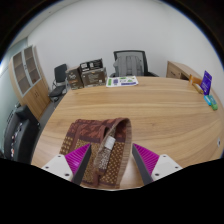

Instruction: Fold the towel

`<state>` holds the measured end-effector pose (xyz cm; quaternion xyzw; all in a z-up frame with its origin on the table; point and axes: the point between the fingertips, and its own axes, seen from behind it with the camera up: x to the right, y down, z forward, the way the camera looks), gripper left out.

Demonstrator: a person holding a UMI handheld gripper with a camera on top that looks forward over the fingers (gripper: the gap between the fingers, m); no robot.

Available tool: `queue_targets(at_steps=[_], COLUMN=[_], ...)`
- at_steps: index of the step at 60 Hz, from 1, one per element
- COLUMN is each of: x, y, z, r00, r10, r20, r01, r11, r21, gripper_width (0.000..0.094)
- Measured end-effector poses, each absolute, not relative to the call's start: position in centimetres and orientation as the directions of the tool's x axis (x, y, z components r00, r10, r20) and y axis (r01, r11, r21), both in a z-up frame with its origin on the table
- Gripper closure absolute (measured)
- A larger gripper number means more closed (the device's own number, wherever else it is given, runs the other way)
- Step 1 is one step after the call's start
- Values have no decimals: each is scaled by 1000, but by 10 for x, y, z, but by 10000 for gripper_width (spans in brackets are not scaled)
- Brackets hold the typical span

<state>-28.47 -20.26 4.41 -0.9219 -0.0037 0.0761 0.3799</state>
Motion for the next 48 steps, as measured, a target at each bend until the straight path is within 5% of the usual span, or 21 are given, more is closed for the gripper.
queue_targets(at_steps=[23,48], x=[-287,-310], y=[-266,-442], z=[137,237], r00=[993,998], r10=[118,44], r20=[-23,46], r01=[55,62], r11=[-617,-536], r21=[-785,-842], gripper_width=[78,77])
